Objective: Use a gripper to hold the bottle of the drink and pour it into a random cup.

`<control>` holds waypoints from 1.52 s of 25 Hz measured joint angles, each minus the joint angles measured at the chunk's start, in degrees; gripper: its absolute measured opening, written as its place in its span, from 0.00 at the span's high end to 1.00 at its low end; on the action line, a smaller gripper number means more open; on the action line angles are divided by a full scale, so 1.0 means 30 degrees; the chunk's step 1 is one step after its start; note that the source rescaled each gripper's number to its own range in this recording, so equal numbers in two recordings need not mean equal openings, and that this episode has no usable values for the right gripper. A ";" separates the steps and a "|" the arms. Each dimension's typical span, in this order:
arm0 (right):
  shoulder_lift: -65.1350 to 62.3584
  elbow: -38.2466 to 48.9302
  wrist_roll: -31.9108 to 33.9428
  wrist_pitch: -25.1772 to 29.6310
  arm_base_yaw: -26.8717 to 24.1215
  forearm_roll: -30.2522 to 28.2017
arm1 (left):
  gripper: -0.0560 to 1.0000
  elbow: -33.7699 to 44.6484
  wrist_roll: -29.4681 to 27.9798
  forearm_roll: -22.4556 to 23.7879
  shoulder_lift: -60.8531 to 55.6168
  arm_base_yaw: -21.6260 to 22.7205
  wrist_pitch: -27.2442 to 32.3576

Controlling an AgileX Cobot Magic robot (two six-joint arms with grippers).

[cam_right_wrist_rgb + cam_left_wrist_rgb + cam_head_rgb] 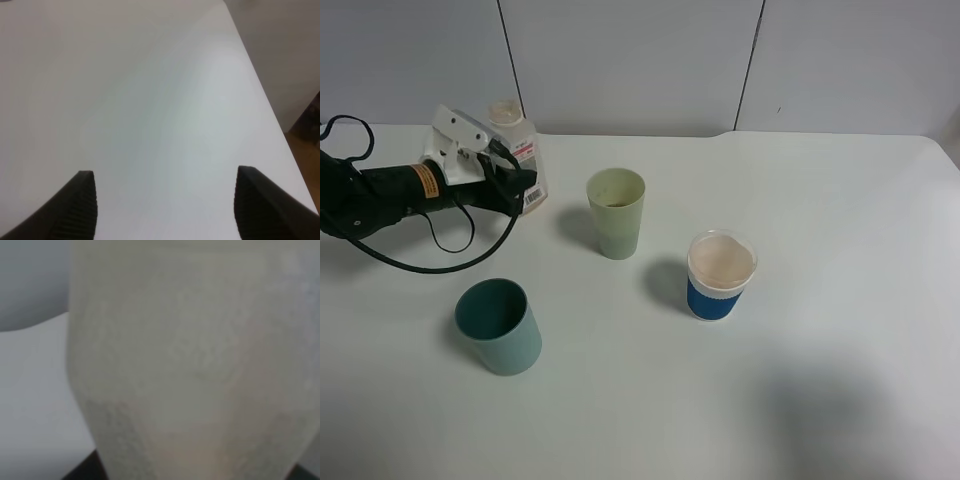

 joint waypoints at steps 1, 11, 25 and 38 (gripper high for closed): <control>0.0000 0.0000 0.0000 0.0000 0.0000 0.0000 | 0.92 0.0000 0.0073 0.0065 0.0125 0.0000 -0.0033; 0.0000 0.0000 0.0000 0.0000 0.0000 0.0000 | 0.92 -0.0009 0.0202 0.0224 0.0885 0.0000 -0.0963; 0.0000 0.0000 0.0000 0.0000 0.0000 0.0000 | 0.01 -0.0009 0.0202 0.0252 0.0876 0.0000 -0.2010; 0.0000 0.0000 0.0000 0.0000 0.0000 0.0000 | 0.00 0.2812 0.0202 -0.0672 -0.3133 0.0000 -0.1778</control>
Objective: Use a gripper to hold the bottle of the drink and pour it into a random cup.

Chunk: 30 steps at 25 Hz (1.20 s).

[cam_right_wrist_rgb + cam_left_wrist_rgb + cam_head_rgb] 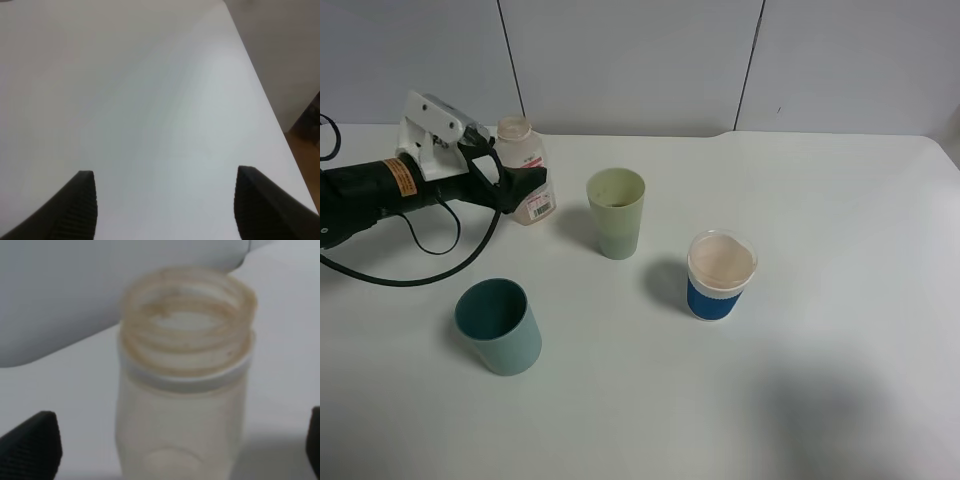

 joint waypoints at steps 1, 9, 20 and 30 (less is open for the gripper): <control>0.0000 0.0000 0.0000 0.0000 0.0000 0.0000 | 0.00 0.0313 0.0000 -0.0162 -0.0532 0.0000 0.0023; 0.0000 0.0000 0.0000 0.0000 0.0000 0.0000 | 0.00 0.1998 0.0000 -0.1351 -0.5937 0.0000 0.4781; 0.0000 0.0000 0.0000 0.0000 0.0000 0.0000 | 0.00 0.2010 0.0000 -0.5336 -1.4563 0.0000 1.1578; 0.0000 0.0000 0.0000 0.0000 0.0000 0.0000 | 0.00 0.1541 0.0000 -0.6732 -2.1090 0.0000 1.6572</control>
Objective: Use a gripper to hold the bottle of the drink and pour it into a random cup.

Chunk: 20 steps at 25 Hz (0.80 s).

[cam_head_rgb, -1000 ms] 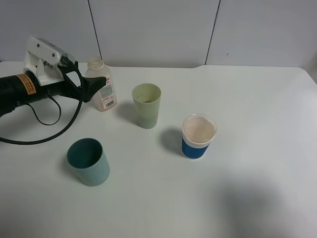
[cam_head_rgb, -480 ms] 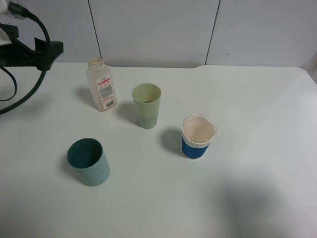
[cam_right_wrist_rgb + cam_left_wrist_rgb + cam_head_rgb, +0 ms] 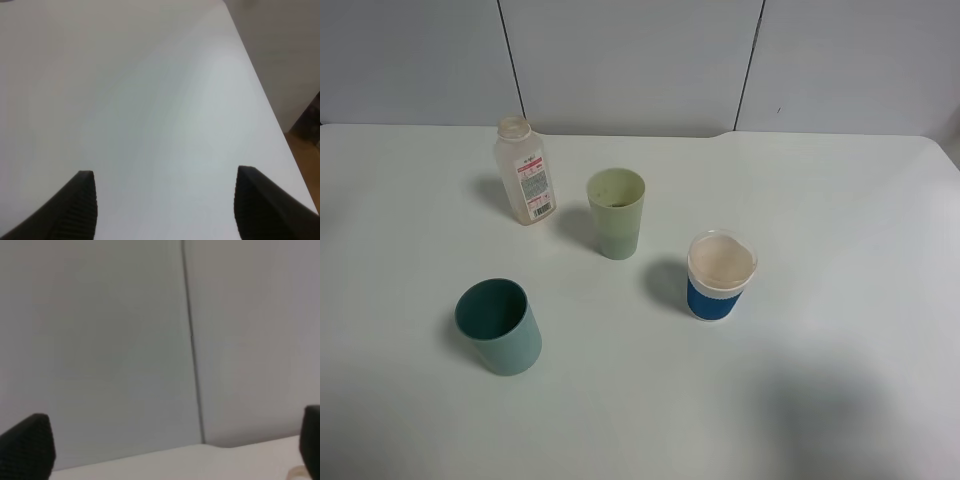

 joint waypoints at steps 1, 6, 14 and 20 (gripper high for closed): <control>0.0000 0.0000 0.0000 0.0000 0.0000 0.0000 | 0.00 -0.0208 0.0000 0.0000 -0.0612 0.0000 0.0762; 0.0000 0.0000 0.0000 0.0000 0.0000 0.0000 | 0.00 -0.1321 0.0000 -0.0610 -0.3296 0.0000 0.4753; 0.0000 0.0000 0.0000 0.0000 0.0000 0.0000 | 0.00 -0.4272 0.0018 -0.2109 -0.6421 0.0000 1.4249; 0.0000 0.0000 0.0000 0.0000 0.0000 0.0000 | 0.00 -0.4606 0.1927 -0.4327 -0.8587 0.0000 1.8660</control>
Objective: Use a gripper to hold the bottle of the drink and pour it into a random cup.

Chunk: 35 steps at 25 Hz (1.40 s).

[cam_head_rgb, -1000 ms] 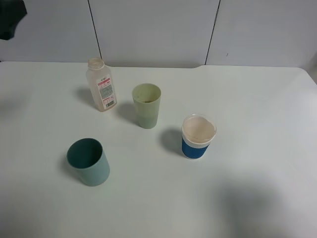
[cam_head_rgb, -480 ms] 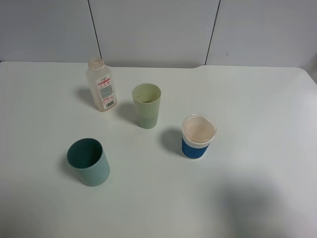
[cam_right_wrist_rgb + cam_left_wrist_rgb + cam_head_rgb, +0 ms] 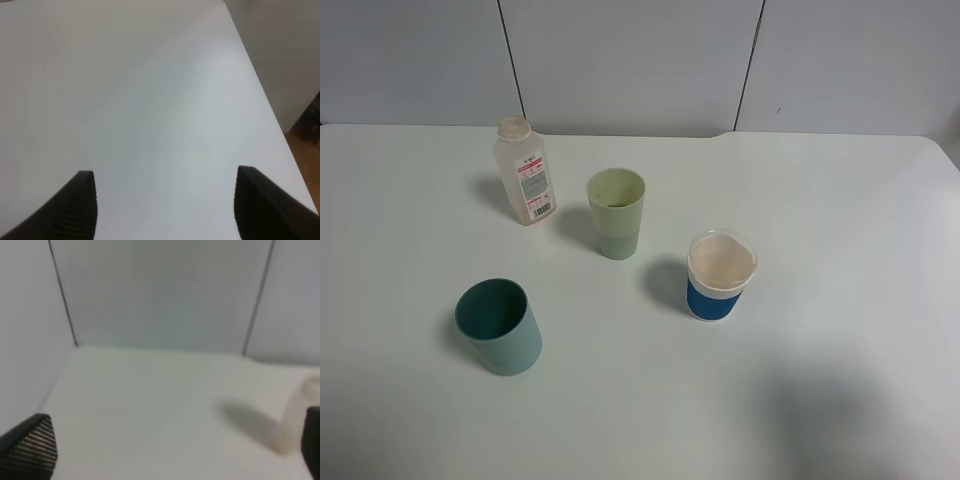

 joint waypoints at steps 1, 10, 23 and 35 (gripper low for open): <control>0.0000 0.0000 0.0000 0.0000 0.0000 0.0000 | 0.00 0.0000 0.0474 -0.0553 -0.0430 0.0000 0.0503; 0.0000 0.0000 0.0000 0.0000 0.0000 0.0000 | 0.00 0.1551 0.1490 -0.1427 -0.4170 0.0000 0.2308; 0.0000 0.0000 0.0000 0.0000 0.0000 0.0000 | 0.00 0.4488 0.1490 -0.2241 -0.7131 0.0000 0.2831; 0.0000 0.0000 0.0000 0.0000 0.0000 0.0000 | 0.00 0.5881 0.1403 -0.2359 -0.7146 0.0000 0.4638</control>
